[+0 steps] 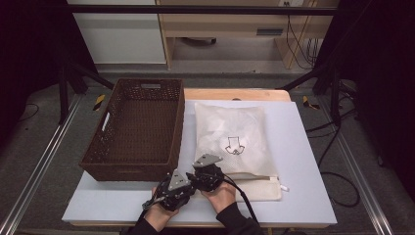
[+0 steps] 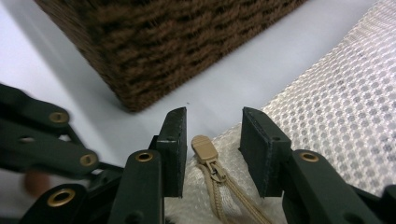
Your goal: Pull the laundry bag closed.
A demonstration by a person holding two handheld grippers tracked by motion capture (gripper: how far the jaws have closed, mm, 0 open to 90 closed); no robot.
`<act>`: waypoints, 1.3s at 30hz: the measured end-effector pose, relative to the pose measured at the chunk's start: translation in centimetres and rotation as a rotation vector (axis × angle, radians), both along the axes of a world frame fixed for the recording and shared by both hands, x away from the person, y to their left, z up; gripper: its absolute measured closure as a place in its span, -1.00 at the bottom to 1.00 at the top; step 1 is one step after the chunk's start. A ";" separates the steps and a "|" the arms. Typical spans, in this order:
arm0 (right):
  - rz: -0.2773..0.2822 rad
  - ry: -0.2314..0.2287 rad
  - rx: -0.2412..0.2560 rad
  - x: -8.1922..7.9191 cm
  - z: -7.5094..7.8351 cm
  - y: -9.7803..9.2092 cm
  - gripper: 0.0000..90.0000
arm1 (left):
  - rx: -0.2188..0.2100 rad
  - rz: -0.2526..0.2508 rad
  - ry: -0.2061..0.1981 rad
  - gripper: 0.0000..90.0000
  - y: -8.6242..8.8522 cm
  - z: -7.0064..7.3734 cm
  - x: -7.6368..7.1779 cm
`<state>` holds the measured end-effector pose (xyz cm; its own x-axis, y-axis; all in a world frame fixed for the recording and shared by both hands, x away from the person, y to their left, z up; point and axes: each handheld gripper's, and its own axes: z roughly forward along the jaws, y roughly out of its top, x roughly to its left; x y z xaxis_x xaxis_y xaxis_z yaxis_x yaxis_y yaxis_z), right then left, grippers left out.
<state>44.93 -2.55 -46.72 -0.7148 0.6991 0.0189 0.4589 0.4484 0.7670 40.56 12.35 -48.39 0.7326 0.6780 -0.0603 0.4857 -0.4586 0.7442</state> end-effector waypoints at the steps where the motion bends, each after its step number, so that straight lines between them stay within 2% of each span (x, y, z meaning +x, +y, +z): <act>1: -0.005 -0.012 -0.016 -0.1 -0.1 0.2 0.43 | 0.001 -0.002 0.000 0.81 0.0 0.0 0.0; 3: -0.010 -0.035 -0.055 -0.3 0.0 0.3 0.61 | 0.002 -0.001 -0.001 0.81 0.0 0.0 0.0; 7: -0.007 -0.008 0.008 -0.4 0.7 -0.4 0.78 | 0.004 -0.001 -0.002 0.81 0.0 0.0 0.0; 11: 0.006 0.017 0.049 -0.5 1.4 -1.3 0.79 | 0.005 0.000 -0.003 0.81 0.0 0.0 0.0; 18: 0.014 0.024 0.077 -1.3 2.0 -2.6 0.79 | 0.005 0.000 -0.002 0.81 0.0 0.0 0.0; 26: 0.023 0.052 0.085 -1.9 1.2 -3.9 0.79 | 0.007 0.001 -0.003 0.81 -0.1 0.0 0.0; 39: 0.014 0.087 0.104 -1.6 0.5 -3.8 0.74 | 0.008 0.002 -0.002 0.81 -0.1 0.1 0.0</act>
<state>43.35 -6.40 -46.17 -0.7172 0.6799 0.1528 0.5196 0.3756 0.7674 40.55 12.27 -48.33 0.7315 0.6798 -0.0532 0.4849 -0.4637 0.7416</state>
